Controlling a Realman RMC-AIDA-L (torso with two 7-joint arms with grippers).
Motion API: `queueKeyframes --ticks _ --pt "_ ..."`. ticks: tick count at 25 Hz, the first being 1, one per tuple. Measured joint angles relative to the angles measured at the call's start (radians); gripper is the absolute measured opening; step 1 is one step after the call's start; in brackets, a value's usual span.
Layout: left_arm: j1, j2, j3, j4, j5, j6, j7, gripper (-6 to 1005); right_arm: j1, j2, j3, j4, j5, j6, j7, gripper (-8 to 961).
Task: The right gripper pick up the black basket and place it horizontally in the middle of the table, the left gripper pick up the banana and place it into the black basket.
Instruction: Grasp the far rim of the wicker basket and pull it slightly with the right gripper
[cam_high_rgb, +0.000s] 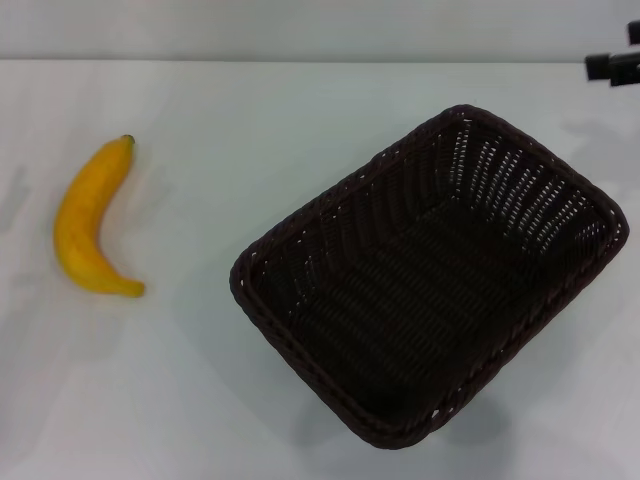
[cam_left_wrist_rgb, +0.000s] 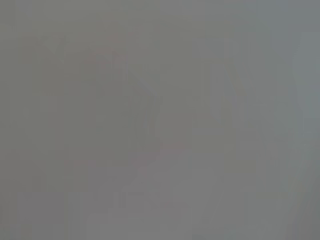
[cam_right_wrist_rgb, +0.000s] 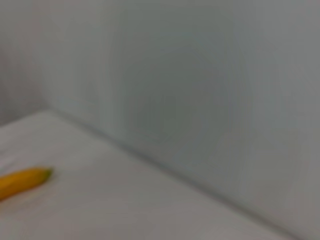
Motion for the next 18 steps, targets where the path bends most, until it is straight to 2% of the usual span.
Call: queueKeyframes --ticks 4,7,10,14,18 --pt "-0.002 -0.002 0.003 -0.001 0.0 -0.008 -0.004 885 0.095 -0.018 0.0 -0.015 -0.151 0.1 0.153 788" --pt "-0.003 -0.002 0.006 -0.005 0.002 -0.036 -0.005 885 0.161 -0.02 -0.001 0.005 -0.274 0.126 0.225 781" --pt "0.005 -0.002 0.004 -0.012 0.003 -0.051 -0.001 885 0.243 -0.011 -0.01 0.046 -0.39 0.162 0.277 773" --pt "0.019 -0.002 0.003 -0.013 0.003 -0.055 0.004 885 0.331 0.005 -0.085 0.097 -0.513 0.184 0.344 763" --pt "0.028 -0.002 0.001 -0.013 0.001 -0.055 0.012 885 0.41 0.019 -0.149 0.174 -0.563 0.207 0.386 753"
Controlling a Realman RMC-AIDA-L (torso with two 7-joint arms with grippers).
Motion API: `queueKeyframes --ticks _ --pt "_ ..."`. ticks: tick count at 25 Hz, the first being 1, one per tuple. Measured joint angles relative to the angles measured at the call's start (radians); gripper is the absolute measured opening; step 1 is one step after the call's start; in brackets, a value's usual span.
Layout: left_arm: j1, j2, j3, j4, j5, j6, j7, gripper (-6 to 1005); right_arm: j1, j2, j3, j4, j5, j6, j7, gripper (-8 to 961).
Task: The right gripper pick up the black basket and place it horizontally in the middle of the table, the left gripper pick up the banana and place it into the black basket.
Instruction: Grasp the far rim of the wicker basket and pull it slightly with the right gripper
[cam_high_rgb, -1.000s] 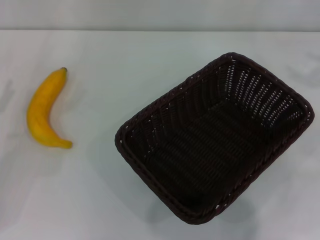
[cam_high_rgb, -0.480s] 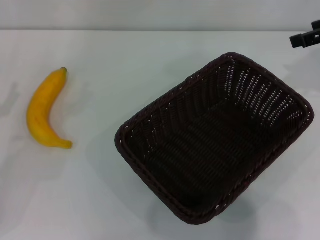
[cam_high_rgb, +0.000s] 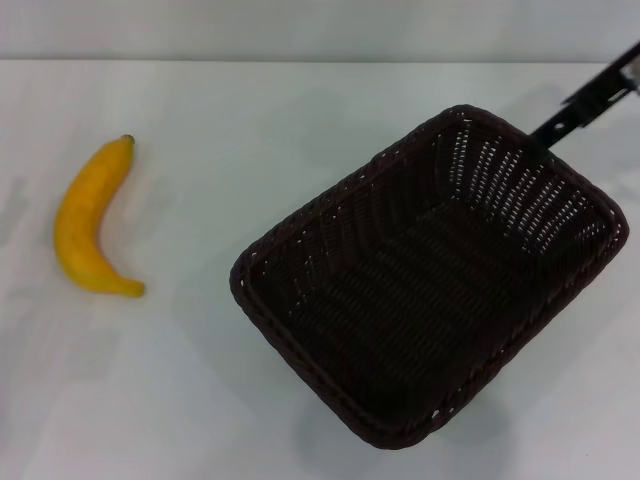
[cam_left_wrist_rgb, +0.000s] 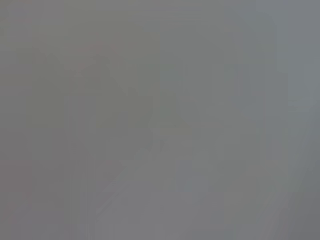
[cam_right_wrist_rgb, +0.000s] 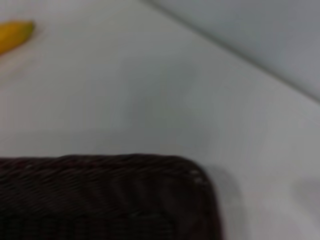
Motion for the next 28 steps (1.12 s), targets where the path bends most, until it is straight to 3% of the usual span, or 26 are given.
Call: queueKeyframes --ticks 5,8,11,19,28 --pt "0.008 0.0 -0.001 0.0 -0.004 0.0 0.01 885 0.083 0.022 -0.006 0.104 -0.065 0.005 0.024 741" --pt "0.01 0.0 -0.002 0.0 -0.005 0.0 0.015 885 0.132 0.053 -0.018 0.173 -0.168 -0.04 0.038 734" --pt "0.008 0.0 -0.002 0.0 -0.005 0.0 0.024 885 0.155 0.062 -0.045 0.215 -0.203 -0.073 0.048 726" --pt "0.0 0.0 -0.002 -0.014 -0.007 0.001 0.039 885 0.247 0.062 -0.105 0.422 -0.212 -0.17 0.062 707" --pt "-0.009 -0.001 -0.002 -0.025 -0.008 0.002 0.045 885 0.271 0.061 -0.177 0.449 -0.215 -0.179 0.061 684"
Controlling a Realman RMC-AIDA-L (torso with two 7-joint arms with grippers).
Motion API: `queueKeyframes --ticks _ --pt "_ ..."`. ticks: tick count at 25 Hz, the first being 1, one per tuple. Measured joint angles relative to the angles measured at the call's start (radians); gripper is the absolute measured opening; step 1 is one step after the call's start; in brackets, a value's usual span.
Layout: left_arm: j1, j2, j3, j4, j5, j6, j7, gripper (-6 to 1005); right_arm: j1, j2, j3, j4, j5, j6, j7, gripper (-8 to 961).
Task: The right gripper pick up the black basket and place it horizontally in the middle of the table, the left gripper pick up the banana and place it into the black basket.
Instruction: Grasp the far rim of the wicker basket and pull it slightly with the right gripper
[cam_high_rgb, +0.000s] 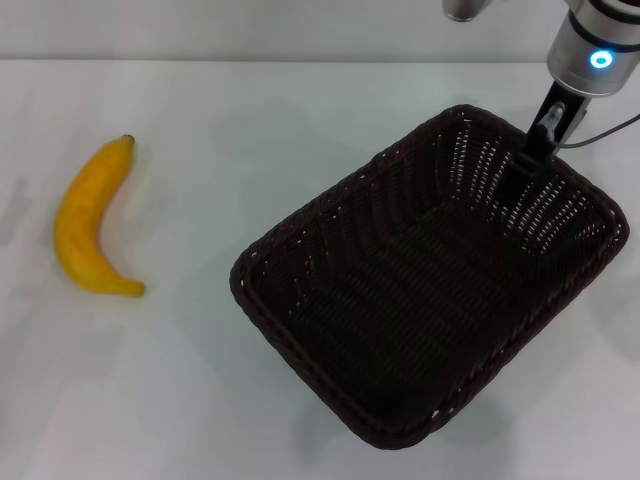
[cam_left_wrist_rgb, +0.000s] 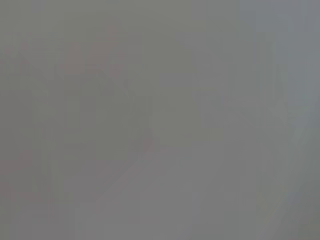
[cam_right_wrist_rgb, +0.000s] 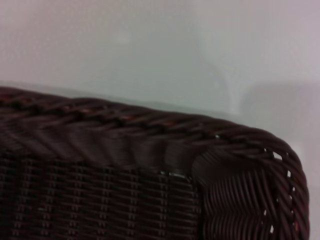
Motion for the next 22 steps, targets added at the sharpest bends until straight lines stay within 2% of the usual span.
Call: queueKeyframes --ticks 12,15,21,22 --pt "-0.006 -0.004 0.0 -0.056 -0.086 -0.034 0.056 885 -0.016 0.003 -0.025 0.0 -0.002 0.005 -0.005 448" --pt "-0.016 -0.004 0.0 -0.074 -0.132 -0.036 0.095 885 -0.022 0.003 -0.035 -0.003 -0.01 0.004 0.021 275" --pt "-0.057 -0.002 0.005 -0.097 -0.184 -0.05 0.209 884 -0.052 0.002 -0.032 -0.035 -0.02 0.002 0.122 223" --pt "-0.058 0.0 0.006 -0.09 -0.183 -0.051 0.214 884 -0.081 -0.003 -0.026 -0.072 -0.025 0.015 0.189 221"
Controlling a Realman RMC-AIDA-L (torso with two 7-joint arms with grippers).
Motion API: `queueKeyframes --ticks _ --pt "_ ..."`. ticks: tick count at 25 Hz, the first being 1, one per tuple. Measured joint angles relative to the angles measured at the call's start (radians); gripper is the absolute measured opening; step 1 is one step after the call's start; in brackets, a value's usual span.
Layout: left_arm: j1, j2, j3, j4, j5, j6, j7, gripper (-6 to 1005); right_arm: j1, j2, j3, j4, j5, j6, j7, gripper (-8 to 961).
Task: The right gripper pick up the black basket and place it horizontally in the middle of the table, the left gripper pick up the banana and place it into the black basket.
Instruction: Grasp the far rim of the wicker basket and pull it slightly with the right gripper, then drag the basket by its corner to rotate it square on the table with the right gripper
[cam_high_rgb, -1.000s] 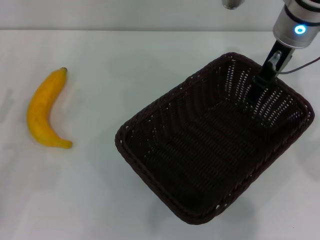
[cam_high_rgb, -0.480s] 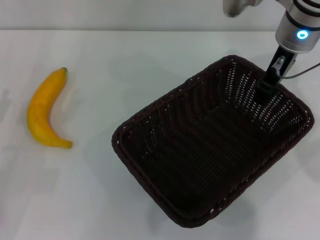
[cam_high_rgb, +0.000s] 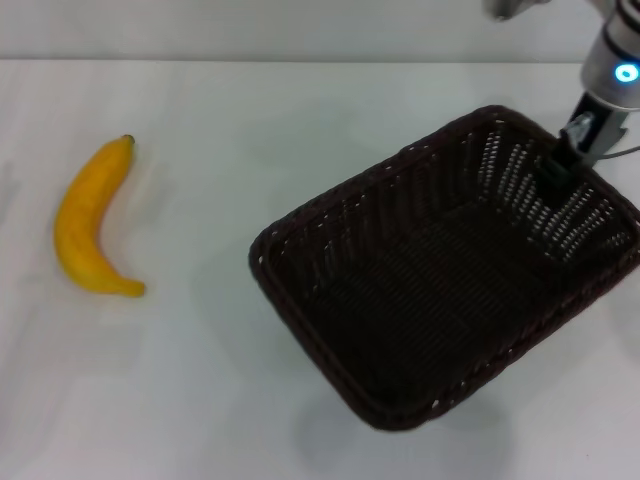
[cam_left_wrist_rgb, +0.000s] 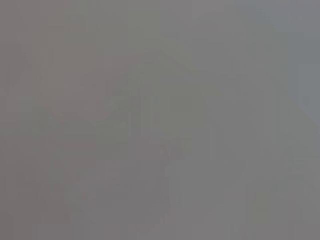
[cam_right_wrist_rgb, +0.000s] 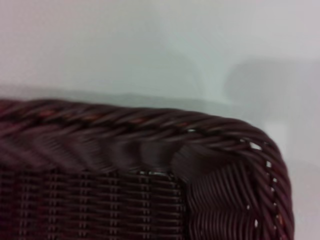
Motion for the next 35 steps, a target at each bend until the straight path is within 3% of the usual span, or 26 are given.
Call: queueKeyframes --ticks 7,13,21,24,30,35 --pt "-0.001 0.007 0.002 0.041 0.006 -0.001 0.007 884 -0.135 -0.016 0.226 -0.198 -0.004 0.116 0.134 195" --pt "-0.01 0.011 -0.001 0.05 0.01 0.004 0.023 884 -0.243 -0.005 0.312 -0.382 0.017 0.209 0.241 155" --pt "-0.042 0.019 0.001 0.041 0.017 0.019 0.063 884 -0.273 0.008 0.394 -0.377 0.138 0.227 0.287 130" --pt "-0.051 0.021 0.002 0.04 0.021 0.034 0.063 884 -0.272 0.009 0.384 -0.367 0.144 0.22 0.306 123" --pt "-0.06 0.029 0.001 0.04 0.022 0.054 0.064 884 -0.268 0.002 0.178 -0.369 0.142 0.192 0.424 120" --pt "-0.062 0.034 0.001 0.04 0.022 0.055 0.064 884 -0.258 0.007 0.101 -0.381 0.143 0.193 0.482 118"
